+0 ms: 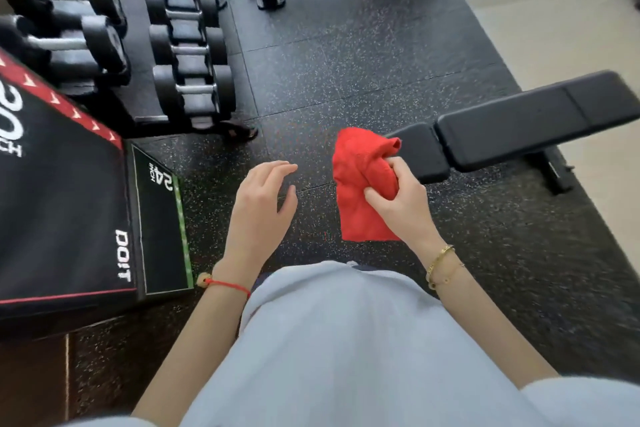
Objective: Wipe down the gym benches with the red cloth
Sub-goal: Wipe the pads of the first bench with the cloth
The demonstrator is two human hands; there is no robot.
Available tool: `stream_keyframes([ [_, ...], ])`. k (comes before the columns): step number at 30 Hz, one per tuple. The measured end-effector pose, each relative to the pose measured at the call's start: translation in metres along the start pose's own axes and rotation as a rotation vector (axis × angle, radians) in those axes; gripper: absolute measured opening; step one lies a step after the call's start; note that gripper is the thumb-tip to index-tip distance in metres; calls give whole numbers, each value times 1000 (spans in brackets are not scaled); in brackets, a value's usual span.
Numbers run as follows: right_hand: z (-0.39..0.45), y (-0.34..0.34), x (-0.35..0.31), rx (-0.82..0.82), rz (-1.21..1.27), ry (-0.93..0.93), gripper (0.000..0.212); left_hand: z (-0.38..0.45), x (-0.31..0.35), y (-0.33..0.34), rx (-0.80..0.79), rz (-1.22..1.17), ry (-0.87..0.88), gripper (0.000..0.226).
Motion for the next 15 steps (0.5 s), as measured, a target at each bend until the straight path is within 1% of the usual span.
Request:
stream_keyframes([
  [6, 16, -54, 51, 15, -13, 62, 25, 24, 40, 58, -63, -6, 8, 31],
  [15, 49, -83, 93, 92, -1, 150, 24, 76, 63, 109, -159, 3, 55, 30],
])
Point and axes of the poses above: each hand's wrist, its own z-axis towards the middle knuckle, its own y-axis out of the palm, x = y × z, the point moved 7 cm from there along z, towards the middle knuckle, and after that the axes turned 9 degrees about -z, right-handed, at the moved point
